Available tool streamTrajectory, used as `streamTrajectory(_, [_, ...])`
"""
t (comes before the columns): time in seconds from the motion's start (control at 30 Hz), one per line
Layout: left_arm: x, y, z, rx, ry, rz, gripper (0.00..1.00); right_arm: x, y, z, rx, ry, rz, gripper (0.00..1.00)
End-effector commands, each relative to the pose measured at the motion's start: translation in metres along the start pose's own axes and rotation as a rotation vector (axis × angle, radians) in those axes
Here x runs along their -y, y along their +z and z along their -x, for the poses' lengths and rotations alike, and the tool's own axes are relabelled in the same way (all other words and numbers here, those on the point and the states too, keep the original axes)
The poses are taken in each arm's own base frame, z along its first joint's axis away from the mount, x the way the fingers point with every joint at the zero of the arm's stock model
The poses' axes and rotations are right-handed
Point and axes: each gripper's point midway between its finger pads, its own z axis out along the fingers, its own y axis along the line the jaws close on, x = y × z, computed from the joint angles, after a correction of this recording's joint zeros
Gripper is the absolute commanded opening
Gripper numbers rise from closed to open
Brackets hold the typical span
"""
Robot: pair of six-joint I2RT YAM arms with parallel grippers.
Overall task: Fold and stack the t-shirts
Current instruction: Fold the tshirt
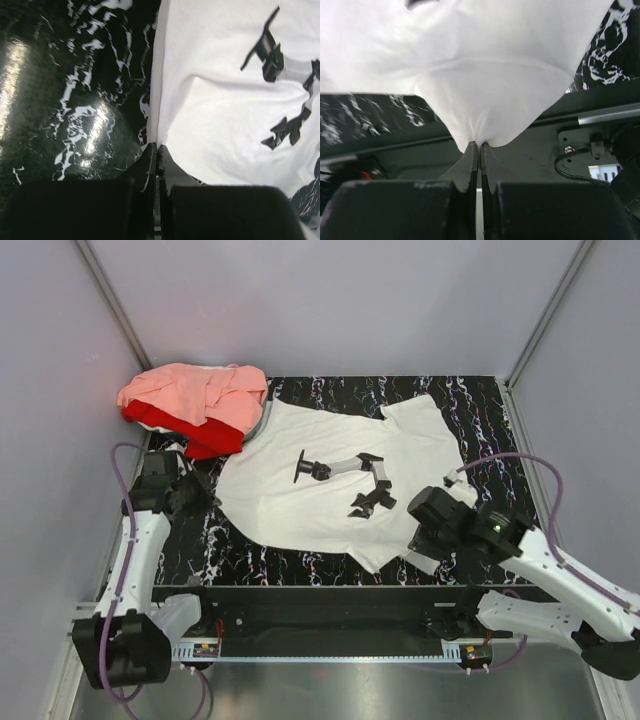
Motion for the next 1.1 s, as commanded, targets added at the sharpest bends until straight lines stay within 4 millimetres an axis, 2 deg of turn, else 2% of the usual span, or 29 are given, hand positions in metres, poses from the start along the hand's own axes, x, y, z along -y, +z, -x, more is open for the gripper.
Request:
streamTrajectory(0.0, [0.011,-0.019,-0.017,-0.01,0.038,-0.013,0.0,0.068,-0.028,0.021,0.137,0.077,-0.213,0.0])
streamTrajectory(0.03, [0.016,-0.022,-0.025,-0.025,0.059,-0.027,0.0,0.073,-0.035,0.023,0.149,0.08,-0.216,0.0])
streamTrajectory(0.13, [0.011,-0.027,-0.051,-0.086,0.106,0.002,0.0,0.077,-0.046,0.027,0.178,0.1,-0.144,0.0])
streamTrajectory(0.2, [0.005,-0.032,-0.054,-0.087,0.123,0.033,0.0,0.079,-0.053,0.029,0.192,0.14,-0.087,0.0])
streamTrajectory(0.27, [0.006,-0.041,-0.057,-0.095,0.142,0.036,0.0,0.078,-0.059,0.031,0.203,0.158,-0.054,0.0])
streamTrajectory(0.37, [0.003,-0.055,-0.055,-0.088,0.158,0.061,0.0,0.075,-0.077,0.047,0.267,0.159,0.014,0.0])
streamTrajectory(0.53, [-0.01,-0.072,-0.051,-0.078,0.21,0.136,0.0,0.073,-0.122,0.087,0.446,0.166,0.116,0.0])
streamTrajectory(0.57, [-0.01,-0.073,-0.05,-0.072,0.217,0.137,0.0,0.076,-0.127,0.094,0.482,0.162,0.12,0.0])
streamTrajectory(0.63, [-0.007,-0.072,-0.05,-0.074,0.226,0.12,0.0,0.068,-0.135,0.102,0.525,0.084,0.158,0.0])
streamTrajectory(0.73, [-0.005,-0.063,-0.055,-0.108,0.226,0.1,0.0,0.052,-0.131,0.105,0.533,-0.046,0.165,0.0])
streamTrajectory(0.87, [0.002,-0.049,-0.059,-0.148,0.216,0.063,0.0,0.033,-0.097,0.094,0.442,-0.173,0.054,0.0])
streamTrajectory(1.07, [0.014,-0.034,-0.051,-0.183,0.229,0.039,0.0,0.021,-0.051,0.075,0.344,-0.194,-0.038,0.0])
